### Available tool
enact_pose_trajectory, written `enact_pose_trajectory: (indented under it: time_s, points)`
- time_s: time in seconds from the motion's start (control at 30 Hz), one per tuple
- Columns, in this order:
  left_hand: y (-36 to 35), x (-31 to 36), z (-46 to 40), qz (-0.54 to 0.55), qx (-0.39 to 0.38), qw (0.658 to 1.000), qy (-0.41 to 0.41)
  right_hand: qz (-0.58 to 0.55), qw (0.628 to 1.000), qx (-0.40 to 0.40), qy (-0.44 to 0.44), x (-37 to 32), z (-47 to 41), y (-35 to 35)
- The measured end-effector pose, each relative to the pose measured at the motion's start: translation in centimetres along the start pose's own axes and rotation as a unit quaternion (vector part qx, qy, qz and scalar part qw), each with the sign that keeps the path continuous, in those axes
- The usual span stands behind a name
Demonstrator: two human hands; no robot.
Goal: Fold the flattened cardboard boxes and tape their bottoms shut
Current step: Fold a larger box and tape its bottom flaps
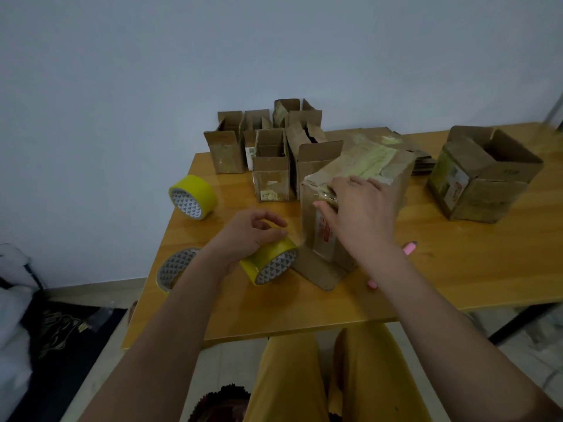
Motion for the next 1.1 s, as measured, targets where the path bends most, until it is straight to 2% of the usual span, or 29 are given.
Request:
enact_pose_trajectory:
  time_s: [0.13, 0.33, 0.43, 0.47, 0.53, 0.57, 0.63, 0.7, 0.73, 0.8, 0.87, 0.93, 1.0, 1.1]
  points:
    - [0.4, 0.0, 1.2, 0.012, 0.012, 1.000, 0.010, -0.013, 0.999, 0.009, 0.029, -0.4, 0.7, -0.7]
    - [1.1, -0.4, 3.0, 0.036, 0.048, 0.998, 0.013, -0.184, 0.982, -0.022, 0.040, 0.9, -0.3, -0.4]
    - [1.3, -0.4, 3.8, 0.048, 0.058, 0.997, 0.002, -0.072, 0.993, -0.063, 0.067, 0.4, -0.2, 0.4]
    - [1.3, -0.3, 4.1, 0.048, 0.058, 0.997, -0.003, -0.049, 0.995, -0.038, 0.078, -0.1, 0.2, 1.2]
    - [1.4, -0.2, 4.6, 0.038, 0.053, 0.998, -0.018, -0.096, 0.991, 0.034, 0.090, -2.1, 1.6, 2.9]
    - [1.5, -0.1, 5.0, 0.028, 0.047, 0.998, -0.027, -0.160, 0.983, 0.033, 0.079, -3.0, 2.7, 2.9]
    - [1.5, 0.1, 5.6, 0.002, 0.033, 0.999, -0.043, -0.298, 0.952, -0.064, 0.002, -4.7, 4.5, 1.7]
    - [1.5, 0.1, 6.1, -0.026, 0.029, 0.998, -0.057, -0.392, 0.897, -0.178, -0.097, -5.4, 5.8, 0.1]
    - [1.7, 0.0, 6.2, -0.037, 0.032, 0.997, -0.063, -0.428, 0.869, -0.208, -0.133, -5.4, 6.1, -0.6]
    - [1.9, -0.4, 6.3, -0.042, 0.030, 0.996, -0.069, -0.463, 0.844, -0.214, -0.164, -5.4, 6.3, -1.1]
    - [2.0, -1.0, 6.3, -0.038, 0.020, 0.998, -0.055, -0.450, 0.856, -0.188, -0.172, -5.3, 6.1, -1.3]
    - [1.9, -1.7, 6.4, -0.082, 0.021, 0.995, -0.044, -0.441, 0.862, -0.158, -0.195, -5.1, 6.2, -1.4]
    - [1.9, -2.5, 6.2, -0.167, 0.041, 0.982, -0.078, -0.474, 0.832, -0.154, -0.242, -4.9, 6.6, -1.5]
    - [2.8, -2.1, 5.6, -0.217, 0.109, 0.956, -0.163, -0.509, 0.790, -0.181, -0.291, -5.0, 7.2, -1.3]
Point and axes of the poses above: each hand's wrist, its own z-axis away from the middle knuckle, its own y-axis out of the back of the hand, x = y × z, the point moved 3 cm from there along -z, towards the middle knuckle, and after that the axes turned 7 degrees about x, right-handed, at the moved point
